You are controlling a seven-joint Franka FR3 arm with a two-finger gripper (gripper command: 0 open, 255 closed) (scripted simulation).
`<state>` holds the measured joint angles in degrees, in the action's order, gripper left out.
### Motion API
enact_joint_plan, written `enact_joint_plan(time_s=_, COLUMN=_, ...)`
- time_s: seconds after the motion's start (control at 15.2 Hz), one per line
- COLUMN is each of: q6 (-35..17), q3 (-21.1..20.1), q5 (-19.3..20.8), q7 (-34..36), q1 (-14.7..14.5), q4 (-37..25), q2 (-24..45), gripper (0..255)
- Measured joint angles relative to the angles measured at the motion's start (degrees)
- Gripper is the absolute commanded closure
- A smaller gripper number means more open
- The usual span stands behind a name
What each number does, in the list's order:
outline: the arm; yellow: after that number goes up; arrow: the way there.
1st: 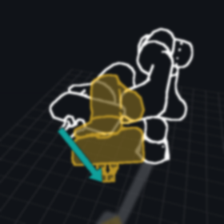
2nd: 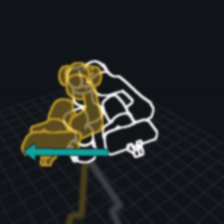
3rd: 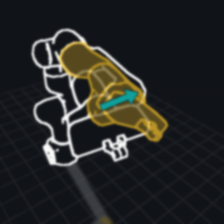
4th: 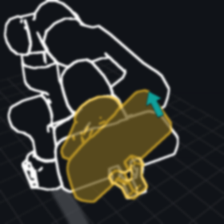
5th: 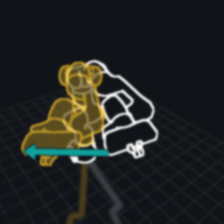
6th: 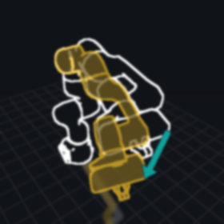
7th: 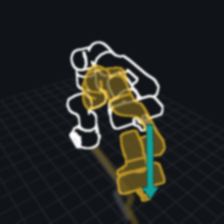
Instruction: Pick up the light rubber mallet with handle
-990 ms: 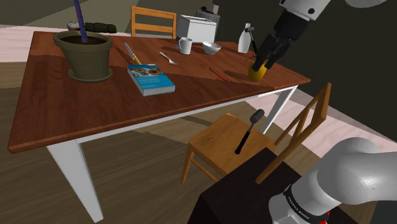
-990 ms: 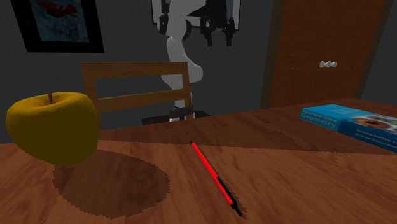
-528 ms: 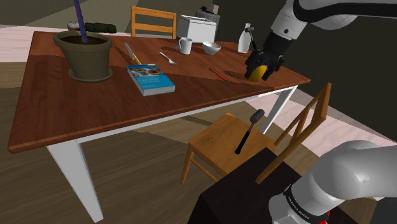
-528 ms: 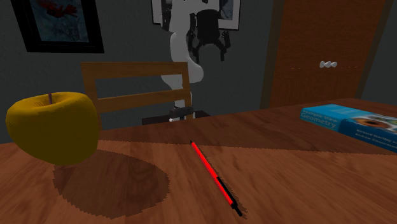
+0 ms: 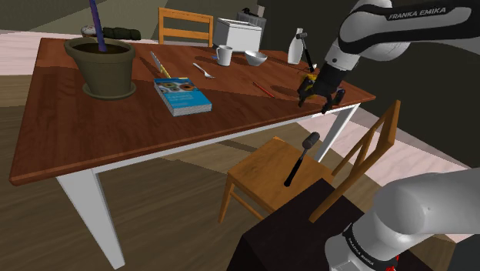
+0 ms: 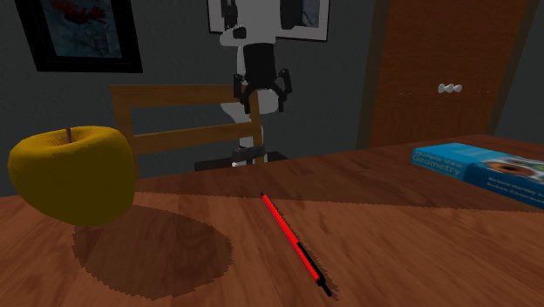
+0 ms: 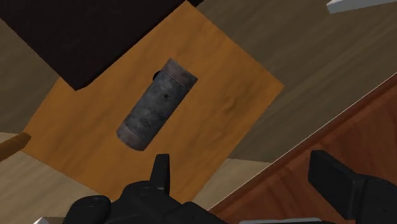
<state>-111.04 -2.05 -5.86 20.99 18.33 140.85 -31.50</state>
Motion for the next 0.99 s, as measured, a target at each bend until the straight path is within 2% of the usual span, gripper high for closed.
enact_joint_plan(time_s=0.53, q6=-7.60, q3=2.45, q5=0.34, q7=12.73, q1=8.11, q4=6.36, q2=5.38, gripper=0)
enact_joint_plan(time_s=0.99, q6=-13.56, q3=2.70, q5=-0.01, q7=13.66, q1=8.81, q4=9.64, q2=8.49, gripper=0)
